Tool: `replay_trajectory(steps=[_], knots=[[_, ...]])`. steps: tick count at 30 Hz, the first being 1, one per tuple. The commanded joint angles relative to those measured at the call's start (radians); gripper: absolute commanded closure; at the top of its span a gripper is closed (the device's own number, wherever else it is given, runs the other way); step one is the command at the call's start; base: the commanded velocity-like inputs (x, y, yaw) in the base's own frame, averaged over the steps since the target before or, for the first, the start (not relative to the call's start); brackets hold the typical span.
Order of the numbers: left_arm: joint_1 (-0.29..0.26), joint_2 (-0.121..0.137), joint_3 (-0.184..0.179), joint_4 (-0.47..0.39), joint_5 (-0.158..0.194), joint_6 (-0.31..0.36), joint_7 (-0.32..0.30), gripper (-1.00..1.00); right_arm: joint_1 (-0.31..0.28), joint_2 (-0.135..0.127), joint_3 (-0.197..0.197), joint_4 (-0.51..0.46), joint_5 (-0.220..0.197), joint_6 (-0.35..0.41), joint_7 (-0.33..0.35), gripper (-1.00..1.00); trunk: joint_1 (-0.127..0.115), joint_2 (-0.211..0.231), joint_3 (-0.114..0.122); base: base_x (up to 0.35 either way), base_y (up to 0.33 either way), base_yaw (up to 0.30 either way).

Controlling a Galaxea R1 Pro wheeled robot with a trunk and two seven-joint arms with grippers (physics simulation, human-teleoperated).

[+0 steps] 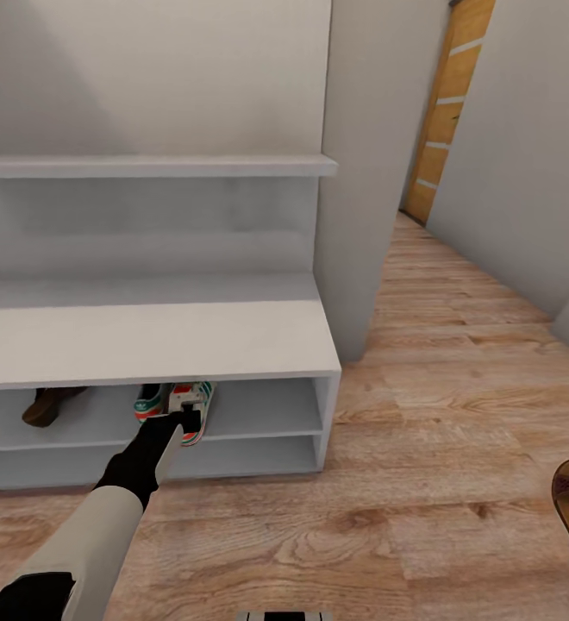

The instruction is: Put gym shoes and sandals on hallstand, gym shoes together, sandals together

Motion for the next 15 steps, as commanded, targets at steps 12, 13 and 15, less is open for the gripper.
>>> replay_trajectory(steps=[12,13,15], knots=[[0.000,-0.001,0.003,-0.002,0.002,0.004,0.003,1.00,-0.001,0.000,-0.003,-0.002,0.004,0.006,0.008,1.00,0.000,0.000,-0.001,0.157,0.000,0.000],[0.000,-0.001,0.003,-0.002,0.002,0.004,0.003,1.00,-0.001,0.000,-0.003,-0.002,0.004,0.006,0.008,1.00,0.000,0.000,-0.001,0.034,0.000,0.000],[0.000,-0.001,0.003,-0.002,0.002,0.004,0.004,1.00,-0.001,0.000,-0.003,-0.002,0.004,0.006,0.008,1.00,0.000,0.000,-0.001,0.101,0.024,0.000]])
